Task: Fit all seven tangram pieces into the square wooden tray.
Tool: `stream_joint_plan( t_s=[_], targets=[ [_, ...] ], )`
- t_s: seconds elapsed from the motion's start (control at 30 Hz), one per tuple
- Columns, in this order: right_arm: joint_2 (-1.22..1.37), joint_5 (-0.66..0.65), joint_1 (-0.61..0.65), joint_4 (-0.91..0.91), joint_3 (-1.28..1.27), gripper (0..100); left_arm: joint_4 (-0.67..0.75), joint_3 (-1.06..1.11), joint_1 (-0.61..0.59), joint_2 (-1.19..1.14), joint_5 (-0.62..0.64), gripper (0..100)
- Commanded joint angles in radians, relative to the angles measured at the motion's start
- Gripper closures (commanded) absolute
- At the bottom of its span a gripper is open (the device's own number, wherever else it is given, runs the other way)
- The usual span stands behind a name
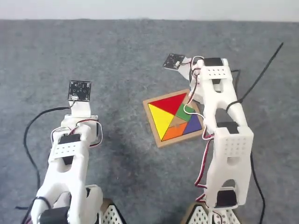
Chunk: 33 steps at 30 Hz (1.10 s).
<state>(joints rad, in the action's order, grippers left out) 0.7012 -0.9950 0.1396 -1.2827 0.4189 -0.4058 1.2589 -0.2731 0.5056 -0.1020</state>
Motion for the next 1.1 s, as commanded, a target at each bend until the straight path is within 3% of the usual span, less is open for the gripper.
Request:
stream_joint_plan(
  t_s=[0.0, 0.33, 0.6, 1.07],
  targets=[
    [0.024, 0.008, 0.015, 0.050, 0.052, 69.9, 0.023, -0.015, 0.006, 0.000, -0.012, 98],
    [0.058, 0.049, 0.013, 0.015, 0.052, 70.4, 0.023, -0.013, 0.006, 0.000, -0.012, 98],
    [0.061, 0.060, 0.008, 0.013, 0.048, 90.5, 0.023, -0.013, 0.006, 0.000, -0.012, 98],
    [-0.050, 0.232, -0.027, -0.027, 0.054, 91.3, 0.023, -0.013, 0.006, -0.002, -0.012, 98]
  ],
)
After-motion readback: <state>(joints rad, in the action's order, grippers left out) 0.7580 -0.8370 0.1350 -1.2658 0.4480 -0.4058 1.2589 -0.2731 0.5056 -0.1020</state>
